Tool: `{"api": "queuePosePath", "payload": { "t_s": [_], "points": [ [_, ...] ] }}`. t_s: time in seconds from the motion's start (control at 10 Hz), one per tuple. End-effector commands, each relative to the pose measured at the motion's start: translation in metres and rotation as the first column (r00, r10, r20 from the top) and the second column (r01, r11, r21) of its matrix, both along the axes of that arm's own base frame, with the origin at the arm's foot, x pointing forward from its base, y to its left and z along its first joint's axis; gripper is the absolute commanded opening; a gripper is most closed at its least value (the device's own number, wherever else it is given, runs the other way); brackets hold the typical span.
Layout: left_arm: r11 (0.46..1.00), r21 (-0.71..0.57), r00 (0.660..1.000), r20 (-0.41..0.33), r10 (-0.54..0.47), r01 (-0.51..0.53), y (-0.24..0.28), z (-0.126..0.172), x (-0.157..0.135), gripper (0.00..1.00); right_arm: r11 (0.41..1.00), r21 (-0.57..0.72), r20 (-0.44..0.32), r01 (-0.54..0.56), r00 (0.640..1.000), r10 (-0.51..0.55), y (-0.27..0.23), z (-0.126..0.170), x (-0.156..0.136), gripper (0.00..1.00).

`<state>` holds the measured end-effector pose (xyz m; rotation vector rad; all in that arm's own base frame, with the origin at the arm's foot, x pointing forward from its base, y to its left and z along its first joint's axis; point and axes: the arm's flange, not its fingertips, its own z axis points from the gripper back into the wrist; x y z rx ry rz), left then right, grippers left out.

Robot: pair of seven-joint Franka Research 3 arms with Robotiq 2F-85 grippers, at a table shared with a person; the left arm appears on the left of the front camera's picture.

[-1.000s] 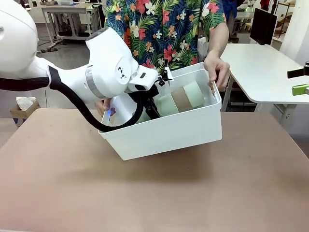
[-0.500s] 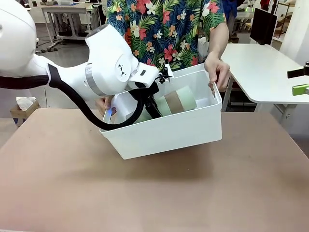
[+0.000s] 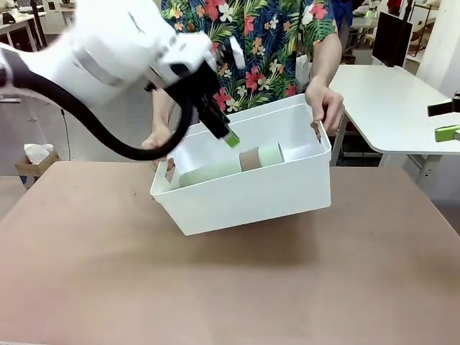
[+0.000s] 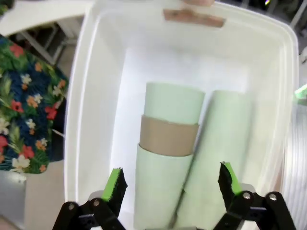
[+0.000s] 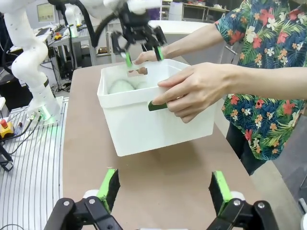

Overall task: Stack the cups and store them in the basket.
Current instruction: Place the stack of Reusable plastic cups into the Pantry Basket.

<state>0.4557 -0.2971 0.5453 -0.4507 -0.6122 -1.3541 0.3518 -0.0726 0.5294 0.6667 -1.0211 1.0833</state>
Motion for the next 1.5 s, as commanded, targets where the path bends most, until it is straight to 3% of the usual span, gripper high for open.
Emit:
{"api": "queuePosePath", "payload": {
  "t_s": [0.0, 0.2, 0.3, 0.4, 0.7, 0.8, 1.0, 1.4],
  "points": [
    [0.995, -0.087, 0.999, -0.031, -0.042, 0.039, 0.052, 0.024, -0.021, 1.00, 1.000, 0.028, 0.008, 0.005, 1.000, -0.006, 0.001, 0.003, 0.002, 1.00],
    [0.981, -0.191, 0.998, -0.027, -0.048, 0.042, 0.120, 0.061, -0.030, 1.00, 1.000, 0.028, 0.008, 0.005, 1.000, -0.006, 0.001, 0.003, 0.002, 1.00],
    [0.967, -0.250, 0.999, 0.012, -0.035, 0.037, 0.165, 0.071, -0.029, 1.00, 1.000, 0.028, 0.008, 0.005, 1.000, -0.006, 0.001, 0.003, 0.002, 1.00],
    [0.957, -0.291, 1.000, 0.022, -0.019, 0.025, 0.225, 0.071, -0.027, 1.00, 1.000, 0.028, 0.008, 0.005, 1.000, -0.006, 0.001, 0.003, 0.002, 1.00],
    [0.919, -0.394, 0.999, 0.040, -0.018, 0.032, 0.330, 0.066, -0.040, 1.00, 1.000, 0.028, 0.008, 0.005, 1.000, -0.006, 0.001, 0.003, 0.002, 1.00],
    [0.917, -0.398, 0.999, 0.048, 0.013, 0.007, 0.350, 0.061, -0.041, 1.00, 1.000, 0.028, 0.008, 0.005, 1.000, -0.006, 0.001, 0.003, 0.002, 1.00],
    [0.912, -0.405, 0.998, 0.051, -0.046, 0.063, 0.360, 0.053, -0.043, 1.00, 1.000, 0.028, 0.008, 0.005, 1.000, -0.006, 0.001, 0.003, 0.002, 1.00],
    [0.922, -0.386, 0.999, 0.034, -0.005, 0.018, 0.372, 0.052, -0.049, 1.00, 1.000, 0.028, 0.008, 0.005, 1.000, -0.006, 0.001, 0.003, 0.002, 1.00]
  ]
}}
